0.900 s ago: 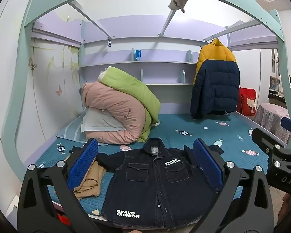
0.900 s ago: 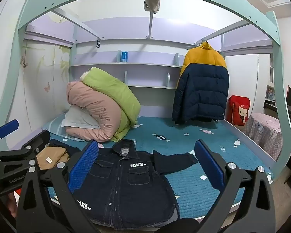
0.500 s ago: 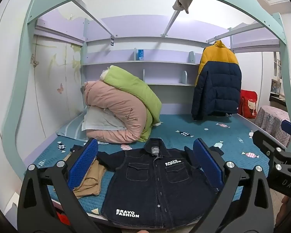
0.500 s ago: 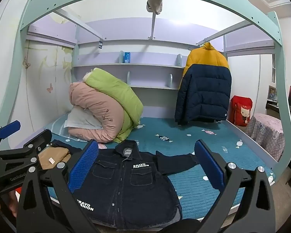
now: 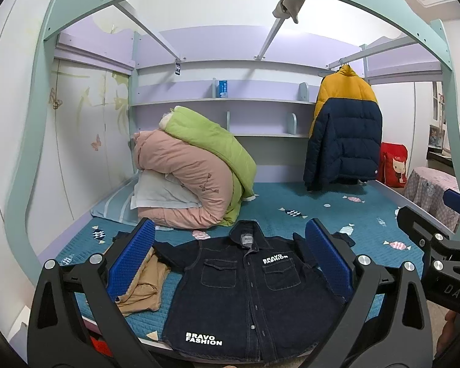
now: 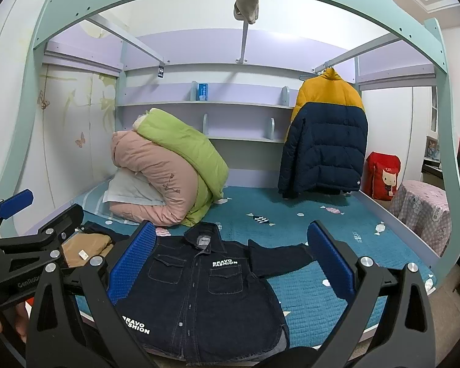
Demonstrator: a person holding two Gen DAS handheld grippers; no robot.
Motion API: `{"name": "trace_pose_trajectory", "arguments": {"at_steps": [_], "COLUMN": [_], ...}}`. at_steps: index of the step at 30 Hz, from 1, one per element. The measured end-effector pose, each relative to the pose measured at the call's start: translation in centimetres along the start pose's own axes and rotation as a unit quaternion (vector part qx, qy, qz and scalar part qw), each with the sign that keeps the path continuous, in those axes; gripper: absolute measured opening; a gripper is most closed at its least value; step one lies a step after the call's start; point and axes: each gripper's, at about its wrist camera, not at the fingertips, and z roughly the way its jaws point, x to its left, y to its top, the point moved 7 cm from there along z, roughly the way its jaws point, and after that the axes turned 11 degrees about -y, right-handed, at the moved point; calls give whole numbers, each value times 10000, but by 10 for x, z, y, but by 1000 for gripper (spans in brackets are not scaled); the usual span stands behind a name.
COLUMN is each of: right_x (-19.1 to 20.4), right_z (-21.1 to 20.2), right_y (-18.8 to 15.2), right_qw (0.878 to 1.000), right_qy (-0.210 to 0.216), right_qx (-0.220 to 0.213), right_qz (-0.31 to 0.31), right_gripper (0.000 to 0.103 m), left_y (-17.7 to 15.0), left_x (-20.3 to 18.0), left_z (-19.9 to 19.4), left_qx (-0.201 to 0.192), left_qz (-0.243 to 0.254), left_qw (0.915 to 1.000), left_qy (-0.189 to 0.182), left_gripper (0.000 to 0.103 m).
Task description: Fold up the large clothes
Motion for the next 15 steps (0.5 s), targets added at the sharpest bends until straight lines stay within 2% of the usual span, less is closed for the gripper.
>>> {"name": "trace_pose_trajectory", "arguments": {"at_steps": [15], "right_x": [6], "right_z": [2], "right_y": [3], "right_qw": [10000], "right_qy": [80], "right_qx": [-10], "right_qz": [-21], "right_gripper": [96], "left_y": [1], "left_x": [0], "left_z": [0], "left_qx": [23], "left_qz": [9], "left_qw": [10000], "left_qy": [5], "left_gripper": [98]}}
